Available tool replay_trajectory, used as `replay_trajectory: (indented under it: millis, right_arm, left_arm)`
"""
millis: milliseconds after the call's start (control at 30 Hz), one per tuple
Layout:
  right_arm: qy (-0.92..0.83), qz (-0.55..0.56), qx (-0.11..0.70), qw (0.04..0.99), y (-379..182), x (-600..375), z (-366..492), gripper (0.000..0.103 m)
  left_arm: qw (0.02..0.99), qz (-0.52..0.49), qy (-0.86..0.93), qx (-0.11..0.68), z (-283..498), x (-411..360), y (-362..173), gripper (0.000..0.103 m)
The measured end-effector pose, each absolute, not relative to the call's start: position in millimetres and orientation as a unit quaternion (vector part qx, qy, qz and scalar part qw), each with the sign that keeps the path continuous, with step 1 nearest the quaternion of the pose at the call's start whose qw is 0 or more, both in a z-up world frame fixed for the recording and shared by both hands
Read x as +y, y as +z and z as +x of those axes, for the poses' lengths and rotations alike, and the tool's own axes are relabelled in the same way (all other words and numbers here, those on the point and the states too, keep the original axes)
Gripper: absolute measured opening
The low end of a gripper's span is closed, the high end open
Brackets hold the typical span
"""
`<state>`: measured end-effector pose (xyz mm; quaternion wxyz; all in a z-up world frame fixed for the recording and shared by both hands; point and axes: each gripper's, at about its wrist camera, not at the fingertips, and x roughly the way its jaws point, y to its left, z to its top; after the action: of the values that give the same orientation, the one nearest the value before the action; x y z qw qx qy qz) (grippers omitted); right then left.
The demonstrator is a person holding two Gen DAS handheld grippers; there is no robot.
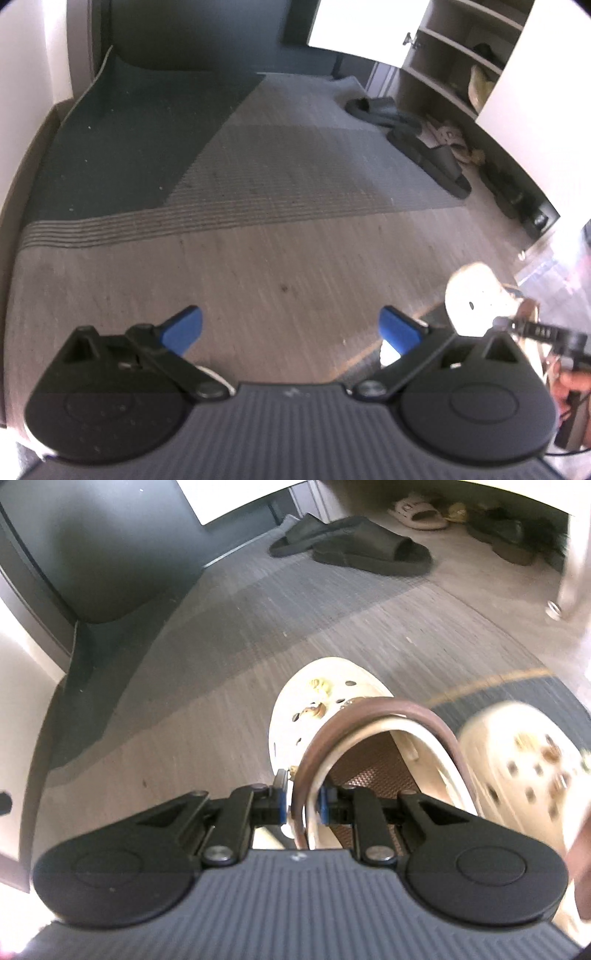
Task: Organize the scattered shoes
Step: 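Lower the clog with the right tool beside the other cream clog, release, then move the left tool to a black slide and grip its strap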
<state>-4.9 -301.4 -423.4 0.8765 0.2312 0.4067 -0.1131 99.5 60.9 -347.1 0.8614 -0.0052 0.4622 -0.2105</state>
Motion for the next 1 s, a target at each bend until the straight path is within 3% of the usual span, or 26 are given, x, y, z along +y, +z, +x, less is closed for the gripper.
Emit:
replay_trajectory:
  millis: [433,467,533,600,633,800,1000]
  right_arm:
    - [-0.120,0.248,0.404,0.872,-459,-293,-39,0.023]
    - [-0.120,0.251,0.405,0.871,-459,-294,-38,0.026]
    - [-0.109,0.275,0.421,0.857,-459,-298,-39,0.041]
    - [-0.110,0.282,0.416,0.857,-452,-296,-47,0.081]
    - [-0.111,0.285,0.413,0.858,-448,-296,-52,0.086]
    - [-0.108,0.305,0.375,0.869,-409,-297,-81,0.088]
    - [-0.113,0.281,0.285,0.909,-357,-312,-101,0.089]
  left_arm:
    - [0.862,0.004,-0.217,0.458,97,48,-350,0.103]
    - [0.862,-0.001,-0.218,0.458,98,48,-349,0.103]
    - [0.864,-0.002,-0.219,0.454,99,48,-346,0.103]
    - [0.869,0.005,-0.225,0.441,100,46,-341,0.103]
    - [0.871,0.010,-0.230,0.434,102,45,-338,0.103]
    - [0.874,0.026,-0.272,0.402,128,18,-318,0.103]
    - [0.916,0.150,-0.250,0.276,174,-52,-287,0.102]
